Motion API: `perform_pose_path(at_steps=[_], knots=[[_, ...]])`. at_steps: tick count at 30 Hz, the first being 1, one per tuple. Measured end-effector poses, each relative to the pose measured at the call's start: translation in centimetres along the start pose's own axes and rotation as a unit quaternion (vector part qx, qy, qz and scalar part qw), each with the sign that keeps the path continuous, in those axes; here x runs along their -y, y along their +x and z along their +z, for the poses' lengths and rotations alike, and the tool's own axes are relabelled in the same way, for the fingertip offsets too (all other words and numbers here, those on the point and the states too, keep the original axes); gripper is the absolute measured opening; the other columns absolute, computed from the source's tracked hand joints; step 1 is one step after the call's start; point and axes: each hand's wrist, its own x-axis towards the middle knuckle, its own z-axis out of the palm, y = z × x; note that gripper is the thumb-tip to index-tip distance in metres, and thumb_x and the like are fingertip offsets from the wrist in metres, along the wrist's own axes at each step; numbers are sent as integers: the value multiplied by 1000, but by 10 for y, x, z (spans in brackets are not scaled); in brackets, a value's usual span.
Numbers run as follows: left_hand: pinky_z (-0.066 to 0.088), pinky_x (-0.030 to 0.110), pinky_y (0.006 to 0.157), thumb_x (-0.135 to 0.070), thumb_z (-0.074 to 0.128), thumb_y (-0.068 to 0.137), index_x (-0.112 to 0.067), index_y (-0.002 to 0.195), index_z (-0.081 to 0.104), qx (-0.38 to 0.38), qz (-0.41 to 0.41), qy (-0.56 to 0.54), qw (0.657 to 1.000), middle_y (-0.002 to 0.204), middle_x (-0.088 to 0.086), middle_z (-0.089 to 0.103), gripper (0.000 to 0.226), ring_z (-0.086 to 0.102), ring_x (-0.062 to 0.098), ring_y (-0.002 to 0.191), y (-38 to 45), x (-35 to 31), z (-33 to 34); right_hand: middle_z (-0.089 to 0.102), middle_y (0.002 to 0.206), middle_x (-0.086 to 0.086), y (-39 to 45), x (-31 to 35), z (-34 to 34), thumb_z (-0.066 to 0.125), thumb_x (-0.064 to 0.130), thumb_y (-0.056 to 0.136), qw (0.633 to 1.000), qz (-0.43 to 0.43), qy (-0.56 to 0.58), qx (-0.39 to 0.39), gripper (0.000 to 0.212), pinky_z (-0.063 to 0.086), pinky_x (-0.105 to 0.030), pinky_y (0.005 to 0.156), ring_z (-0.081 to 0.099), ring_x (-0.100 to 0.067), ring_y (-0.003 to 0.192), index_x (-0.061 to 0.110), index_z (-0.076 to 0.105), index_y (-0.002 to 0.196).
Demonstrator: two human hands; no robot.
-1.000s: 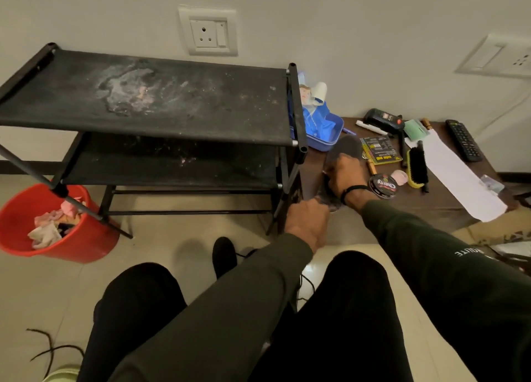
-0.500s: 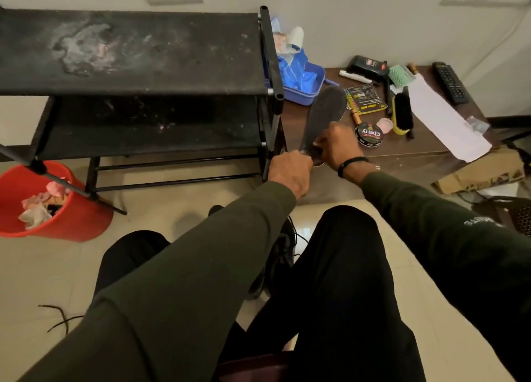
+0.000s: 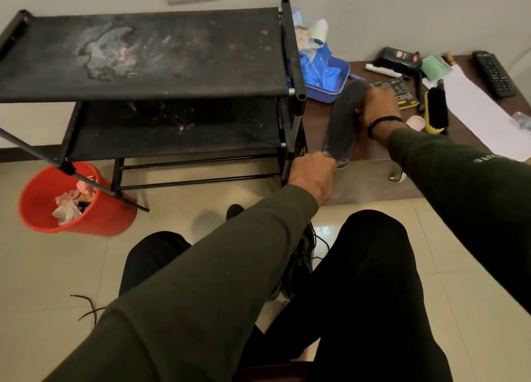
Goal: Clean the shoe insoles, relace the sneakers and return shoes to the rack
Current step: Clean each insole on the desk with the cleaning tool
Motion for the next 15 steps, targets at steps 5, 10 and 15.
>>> perform_pose_path(at_steps=[5, 10, 15], knots=[[53, 39, 86, -27, 73, 89, -25, 134, 60, -1, -5, -1, 1000, 127, 2, 61, 47, 63, 25, 114, -6, -3, -3, 70, 98, -25, -40, 6, 2, 64, 14, 91, 996, 66, 64, 7, 15, 45, -39, 71, 65, -44, 92, 0, 70, 94], [54, 39, 85, -28, 80, 84, -23, 130, 64, 9, -9, 5, 1000, 121, 4, 63, 49, 64, 25, 110, -4, -5, -8, 74, 91, -19, -92, 15, 10, 66, 11, 88, 989, 70, 127, 17, 12, 49, -32, 78, 68, -38, 88, 7, 78, 89], [54, 39, 87, -31, 79, 85, -20, 129, 60, 4, -1, 17, 1000, 119, 5, 62, 49, 64, 25, 110, -4, -6, -8, 73, 92, -15, -124, 24, 16, 69, 6, 86, 995, 16, 94, 19, 12, 47, -30, 69, 67, -35, 85, 9, 80, 90]])
